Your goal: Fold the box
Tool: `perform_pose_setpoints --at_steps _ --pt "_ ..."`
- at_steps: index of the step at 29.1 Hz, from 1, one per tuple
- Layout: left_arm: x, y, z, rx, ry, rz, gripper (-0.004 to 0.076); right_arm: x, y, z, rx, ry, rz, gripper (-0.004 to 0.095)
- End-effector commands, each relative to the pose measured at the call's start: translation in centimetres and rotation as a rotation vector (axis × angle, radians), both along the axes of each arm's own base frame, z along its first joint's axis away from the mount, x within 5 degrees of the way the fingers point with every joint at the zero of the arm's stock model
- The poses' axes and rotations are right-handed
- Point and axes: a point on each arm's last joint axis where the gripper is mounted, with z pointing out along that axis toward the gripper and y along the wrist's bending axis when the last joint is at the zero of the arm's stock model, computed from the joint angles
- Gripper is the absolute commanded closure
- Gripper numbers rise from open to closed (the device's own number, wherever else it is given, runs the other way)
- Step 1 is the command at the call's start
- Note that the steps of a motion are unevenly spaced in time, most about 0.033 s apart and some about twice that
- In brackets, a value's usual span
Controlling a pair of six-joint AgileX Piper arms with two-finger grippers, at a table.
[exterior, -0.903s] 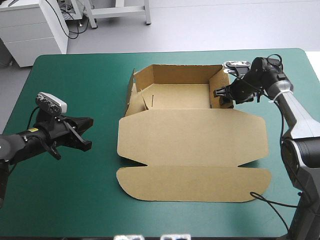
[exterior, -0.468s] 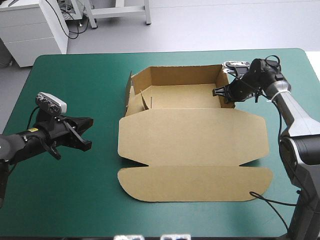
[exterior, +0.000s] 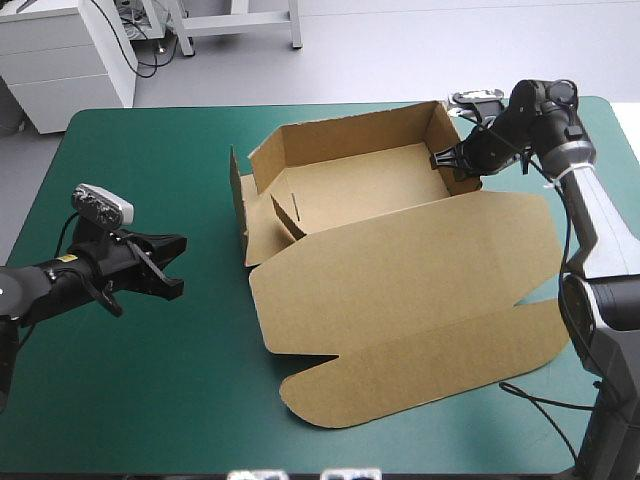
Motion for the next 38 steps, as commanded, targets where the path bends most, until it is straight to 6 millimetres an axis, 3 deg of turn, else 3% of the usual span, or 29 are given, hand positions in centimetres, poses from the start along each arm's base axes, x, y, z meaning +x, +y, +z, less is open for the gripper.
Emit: perform_pose_setpoints --at_steps 1,6,11,22,26,31,37,38 --pt "0.4 0.0 1.4 -0.082 -0.047 0.067 0.0718 -3.1 -0.3 6.6 0.035 -0.155 0.004 0.0908" --pt "1.3 0.5 0.8 -0.11 -0.004 0.13 0.0718 -6.8 -1.1 11.4 0.006 -0.284 -0.007 0.0908" --pt "2.5 0.9 0.2 -0.133 0.021 0.181 0.0718 -11.8 -1.2 16.3 0.083 -0.421 0.012 0.0908" --pt "5.8 1.7 -2.0 -0.141 0.13 0.205 0.0718 -19.1 -1.6 21.4 0.142 -0.6 0.033 0.0908" --pt "6.8 1.7 -3.0 -0.198 0.185 0.229 0.0731 -20.4 -0.6 22.2 0.24 -0.622 0.109 0.0908" --pt "7.4 1.4 -3.0 -0.297 0.212 0.221 0.0731 -20.4 -0.2 22.2 0.274 -0.618 0.143 0.0908" --pt "7.4 0.6 -1.2 -0.431 0.2 0.169 0.0731 -19.1 -0.1 19.9 0.245 -0.543 0.163 0.0908" --pt "7.4 0.3 -0.1 -0.458 0.19 0.129 0.0731 -18.4 -0.1 18.5 0.238 -0.508 0.159 0.0908"
